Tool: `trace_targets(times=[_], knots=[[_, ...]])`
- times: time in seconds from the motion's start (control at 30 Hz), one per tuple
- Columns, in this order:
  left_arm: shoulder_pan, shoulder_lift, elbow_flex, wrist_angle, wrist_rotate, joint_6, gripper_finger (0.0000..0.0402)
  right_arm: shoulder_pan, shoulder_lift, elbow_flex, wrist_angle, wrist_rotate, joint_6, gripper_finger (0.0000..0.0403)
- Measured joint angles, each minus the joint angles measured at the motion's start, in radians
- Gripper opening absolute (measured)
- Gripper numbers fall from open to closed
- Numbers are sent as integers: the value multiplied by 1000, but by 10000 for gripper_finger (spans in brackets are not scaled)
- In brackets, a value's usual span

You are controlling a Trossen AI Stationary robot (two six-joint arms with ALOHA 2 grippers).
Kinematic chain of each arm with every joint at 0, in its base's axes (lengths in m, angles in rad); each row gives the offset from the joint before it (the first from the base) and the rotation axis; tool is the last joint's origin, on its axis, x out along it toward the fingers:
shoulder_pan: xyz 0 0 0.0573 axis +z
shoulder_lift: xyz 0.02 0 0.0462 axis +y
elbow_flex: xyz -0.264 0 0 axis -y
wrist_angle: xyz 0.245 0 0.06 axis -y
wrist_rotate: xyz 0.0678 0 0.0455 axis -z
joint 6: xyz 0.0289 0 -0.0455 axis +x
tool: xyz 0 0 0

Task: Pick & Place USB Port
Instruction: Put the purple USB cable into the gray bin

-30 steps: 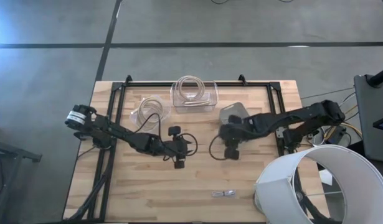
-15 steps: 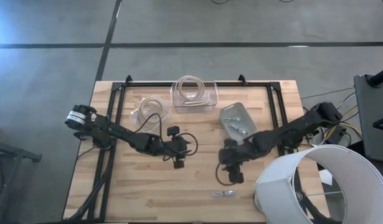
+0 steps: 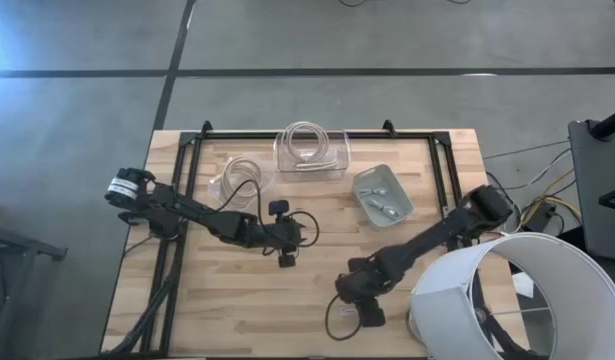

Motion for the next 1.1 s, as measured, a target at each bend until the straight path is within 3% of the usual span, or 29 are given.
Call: trace_targets(times=[0.2,0.4,0.67,0.83,1.1], knots=[[0,0,0,-8,0,0,168,13,120,119,-146,-57,3,149],[0,0,0,-15,0,-1,168,37,195,176,-172,-108,-9,153],[0,0,0,-22,1,-1,168,39,196,154,-163,-8,-22,141],[0,0,0,-24,1,20,168,38,193,140,-157,9,-71,112],[1,0,0,-24,1,24,168,25,182,138,-197,11,-96,32]])
